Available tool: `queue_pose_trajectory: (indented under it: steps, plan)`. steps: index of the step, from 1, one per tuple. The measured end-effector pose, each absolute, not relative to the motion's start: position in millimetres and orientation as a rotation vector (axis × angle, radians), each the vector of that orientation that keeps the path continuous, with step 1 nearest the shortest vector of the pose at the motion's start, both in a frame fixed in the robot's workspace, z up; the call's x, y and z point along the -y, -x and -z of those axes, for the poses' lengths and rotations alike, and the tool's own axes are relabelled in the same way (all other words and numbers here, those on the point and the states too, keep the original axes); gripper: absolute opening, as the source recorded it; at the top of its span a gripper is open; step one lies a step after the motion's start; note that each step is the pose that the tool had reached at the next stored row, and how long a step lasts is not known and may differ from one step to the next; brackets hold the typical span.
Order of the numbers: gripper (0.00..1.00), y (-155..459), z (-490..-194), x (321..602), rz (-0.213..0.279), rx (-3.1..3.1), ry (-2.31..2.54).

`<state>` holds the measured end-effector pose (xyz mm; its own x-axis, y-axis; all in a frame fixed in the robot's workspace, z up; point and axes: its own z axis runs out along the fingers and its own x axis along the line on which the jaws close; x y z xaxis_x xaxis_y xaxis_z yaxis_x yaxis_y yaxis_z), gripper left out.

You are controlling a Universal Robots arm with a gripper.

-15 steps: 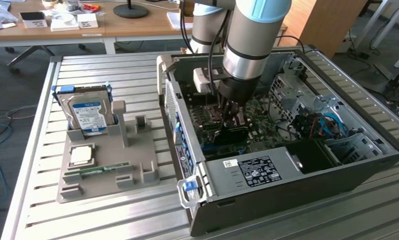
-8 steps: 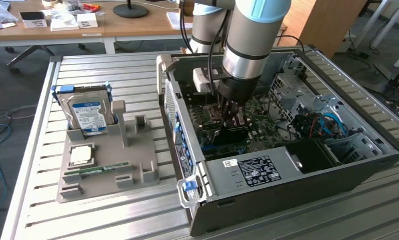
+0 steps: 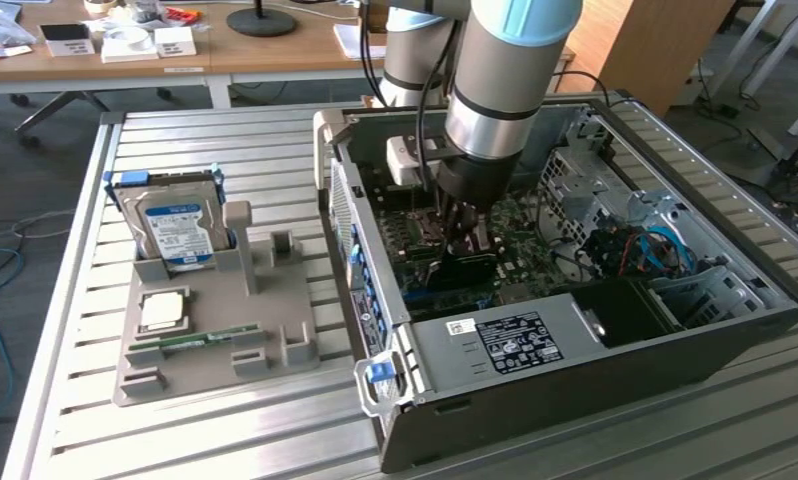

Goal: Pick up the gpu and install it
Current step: 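Press down on the gpu until it lock into place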

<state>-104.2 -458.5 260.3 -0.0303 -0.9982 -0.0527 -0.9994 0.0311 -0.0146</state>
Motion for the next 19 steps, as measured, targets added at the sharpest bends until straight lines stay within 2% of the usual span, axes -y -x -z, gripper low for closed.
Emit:
queue_pose_trajectory:
  steps: [11, 19]
  plan:
    - [0.11, 104.2, -260.5, 458.4, -0.041, -2.22, 2.153]
    - [0.11, 104.2, -280.3, 458.5, -0.041, -2.221, 2.153]
